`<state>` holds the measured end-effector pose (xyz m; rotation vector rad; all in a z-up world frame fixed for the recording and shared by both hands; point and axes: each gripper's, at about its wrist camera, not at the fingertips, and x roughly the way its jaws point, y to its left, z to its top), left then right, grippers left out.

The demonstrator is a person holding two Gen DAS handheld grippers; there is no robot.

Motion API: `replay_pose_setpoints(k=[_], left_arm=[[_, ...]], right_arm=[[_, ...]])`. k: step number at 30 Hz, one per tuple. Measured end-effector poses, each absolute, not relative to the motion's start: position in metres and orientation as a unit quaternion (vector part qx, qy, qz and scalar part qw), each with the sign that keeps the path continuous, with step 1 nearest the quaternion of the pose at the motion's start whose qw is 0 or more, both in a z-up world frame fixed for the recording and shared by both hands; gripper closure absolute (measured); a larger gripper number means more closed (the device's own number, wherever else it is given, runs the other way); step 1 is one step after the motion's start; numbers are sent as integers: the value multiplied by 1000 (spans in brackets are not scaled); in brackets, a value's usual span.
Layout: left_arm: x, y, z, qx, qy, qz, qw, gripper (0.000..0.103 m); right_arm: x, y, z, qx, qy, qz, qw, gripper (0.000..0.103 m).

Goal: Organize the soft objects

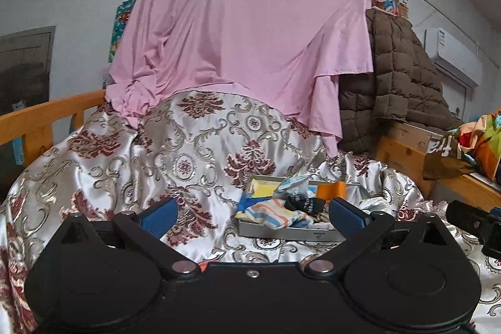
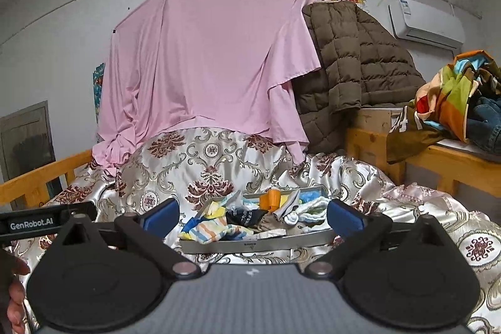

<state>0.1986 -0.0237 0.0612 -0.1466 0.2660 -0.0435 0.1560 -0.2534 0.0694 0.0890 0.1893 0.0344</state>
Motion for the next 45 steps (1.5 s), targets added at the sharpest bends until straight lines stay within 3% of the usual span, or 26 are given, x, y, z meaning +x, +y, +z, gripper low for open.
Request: replay_pose_setpoints(k=[45], left_arm=[[126,-4,-9,-83,169,66,980,1]], right_arm=[[110,-229,16,37,166,-61,983,0]])
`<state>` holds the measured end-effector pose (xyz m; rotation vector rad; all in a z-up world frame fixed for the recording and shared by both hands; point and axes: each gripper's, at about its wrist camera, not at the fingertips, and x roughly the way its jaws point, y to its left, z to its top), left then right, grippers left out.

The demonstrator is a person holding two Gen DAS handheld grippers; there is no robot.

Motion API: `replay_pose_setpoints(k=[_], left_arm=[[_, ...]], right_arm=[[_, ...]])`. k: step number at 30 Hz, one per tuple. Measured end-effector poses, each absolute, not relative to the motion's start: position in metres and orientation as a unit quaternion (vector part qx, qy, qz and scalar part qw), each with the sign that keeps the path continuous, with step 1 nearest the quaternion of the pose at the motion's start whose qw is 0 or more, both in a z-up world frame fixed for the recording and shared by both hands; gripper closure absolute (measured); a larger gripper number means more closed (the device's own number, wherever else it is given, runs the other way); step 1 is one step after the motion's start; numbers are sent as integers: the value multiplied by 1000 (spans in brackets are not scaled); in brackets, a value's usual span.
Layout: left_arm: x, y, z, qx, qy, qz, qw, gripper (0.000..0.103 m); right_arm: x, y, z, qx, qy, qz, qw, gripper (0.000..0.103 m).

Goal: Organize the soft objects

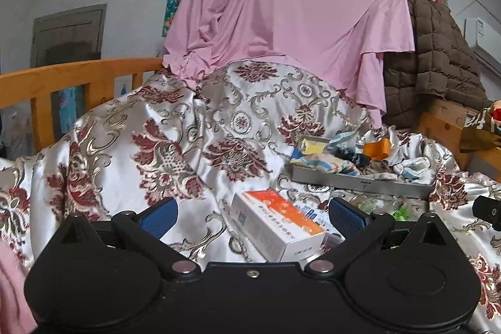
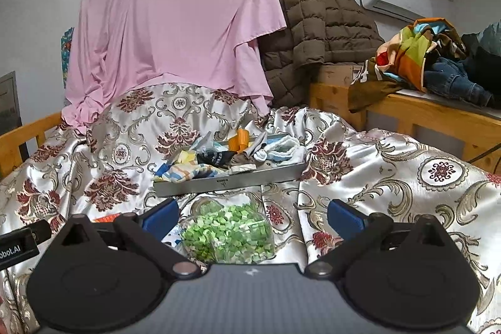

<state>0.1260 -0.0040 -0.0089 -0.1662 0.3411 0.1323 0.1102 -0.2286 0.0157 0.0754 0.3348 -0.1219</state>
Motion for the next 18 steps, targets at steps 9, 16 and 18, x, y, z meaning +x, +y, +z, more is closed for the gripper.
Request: replay_pose_setpoints(k=[9,16,18], left_arm=[[122,-8,-15,-69,179,69,979,1],[125,-10,-20,-63,196,69,976,1],[125,-10,-22,-60,198,69,976,1]], right_arm=[[108,-222,4,24,186,-60,980,0],[110,-222,-4,29,202,-62,977,0],[111,-223,-5,30,205,-61,976,0]])
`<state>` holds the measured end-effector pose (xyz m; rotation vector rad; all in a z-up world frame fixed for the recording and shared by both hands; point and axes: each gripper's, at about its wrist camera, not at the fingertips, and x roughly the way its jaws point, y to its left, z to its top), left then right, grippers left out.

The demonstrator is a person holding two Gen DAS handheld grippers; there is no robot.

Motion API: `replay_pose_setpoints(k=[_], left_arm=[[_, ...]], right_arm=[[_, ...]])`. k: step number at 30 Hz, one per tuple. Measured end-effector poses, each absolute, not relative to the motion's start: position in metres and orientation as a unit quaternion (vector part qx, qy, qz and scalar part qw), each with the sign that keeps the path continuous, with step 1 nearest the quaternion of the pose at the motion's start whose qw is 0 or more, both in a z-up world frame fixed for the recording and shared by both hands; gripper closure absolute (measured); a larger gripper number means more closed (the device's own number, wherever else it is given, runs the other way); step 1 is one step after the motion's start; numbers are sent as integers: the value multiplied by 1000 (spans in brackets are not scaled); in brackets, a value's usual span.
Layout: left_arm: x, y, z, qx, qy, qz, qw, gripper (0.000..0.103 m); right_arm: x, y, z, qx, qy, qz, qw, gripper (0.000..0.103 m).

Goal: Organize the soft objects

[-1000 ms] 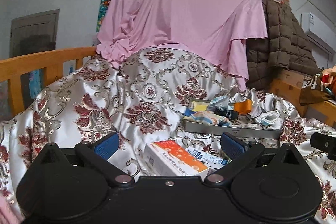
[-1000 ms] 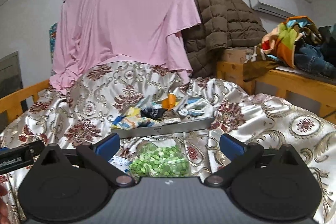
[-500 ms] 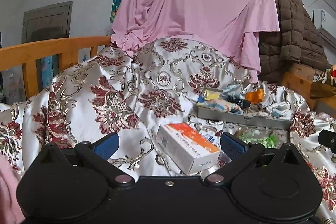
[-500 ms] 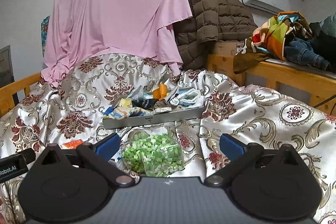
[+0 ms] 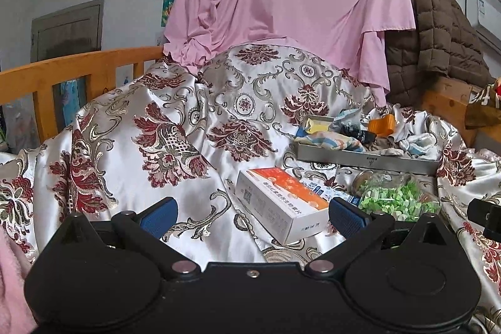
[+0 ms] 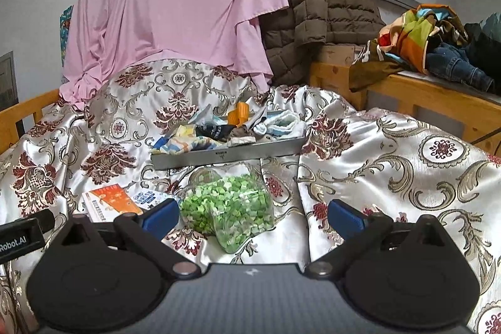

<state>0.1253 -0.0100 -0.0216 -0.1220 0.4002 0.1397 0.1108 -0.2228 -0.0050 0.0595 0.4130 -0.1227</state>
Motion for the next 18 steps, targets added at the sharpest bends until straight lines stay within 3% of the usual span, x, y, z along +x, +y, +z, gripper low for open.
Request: replay_pose_setpoints(k=[18], left_arm=[[125,-16,-23,-46,203,61,976,1]], right_arm=[[114,-222,-10,29,217,-54,974,0]])
